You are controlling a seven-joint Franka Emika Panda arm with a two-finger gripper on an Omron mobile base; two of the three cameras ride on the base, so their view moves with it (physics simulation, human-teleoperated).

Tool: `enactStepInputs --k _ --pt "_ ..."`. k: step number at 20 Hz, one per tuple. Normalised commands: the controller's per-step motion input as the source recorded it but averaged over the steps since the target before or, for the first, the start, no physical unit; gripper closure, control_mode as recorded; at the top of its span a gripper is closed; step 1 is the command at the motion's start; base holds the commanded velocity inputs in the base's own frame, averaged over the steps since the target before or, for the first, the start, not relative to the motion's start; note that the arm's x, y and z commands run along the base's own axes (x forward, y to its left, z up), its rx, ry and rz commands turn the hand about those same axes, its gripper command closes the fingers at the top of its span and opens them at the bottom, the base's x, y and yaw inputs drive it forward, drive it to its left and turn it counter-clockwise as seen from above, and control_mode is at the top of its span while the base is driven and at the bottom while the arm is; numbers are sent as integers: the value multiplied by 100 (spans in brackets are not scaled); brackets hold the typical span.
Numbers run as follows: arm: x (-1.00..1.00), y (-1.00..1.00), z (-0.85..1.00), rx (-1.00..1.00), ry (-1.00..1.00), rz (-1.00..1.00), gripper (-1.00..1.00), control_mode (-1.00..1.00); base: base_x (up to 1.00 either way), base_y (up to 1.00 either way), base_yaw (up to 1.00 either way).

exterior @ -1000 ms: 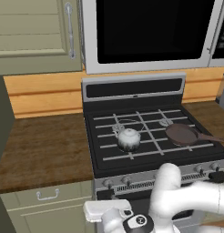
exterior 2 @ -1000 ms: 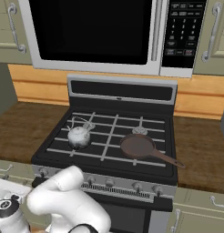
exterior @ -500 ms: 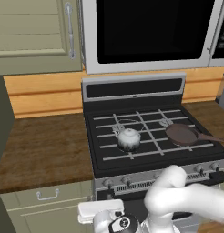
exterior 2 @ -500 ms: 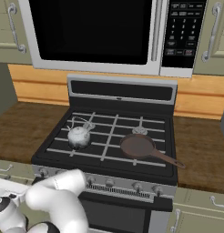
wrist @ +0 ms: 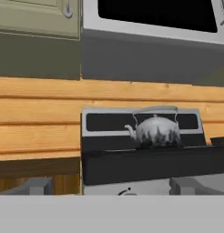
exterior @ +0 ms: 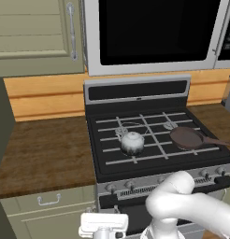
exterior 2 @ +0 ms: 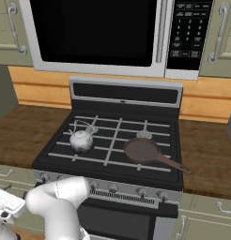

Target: Pick the kettle from the counter and place it on a stove burner. Then turn the burner on.

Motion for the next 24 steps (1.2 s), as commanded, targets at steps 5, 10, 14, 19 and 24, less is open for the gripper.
enactStepInputs --k 5,10,14,19,24 --pt "0 -75 0 36 -21 1 -100 -100 0 0 0" --pt "15 -40 1 36 -5 2 -100 -100 0 0 0" --pt "30 -11 0 26 0 0 -100 -100 0 0 0" --pt "36 -14 -2 18 -3 3 -100 -100 0 0 0" --pt "21 -16 -23 5 -6 7 -100 -100 0 0 0"
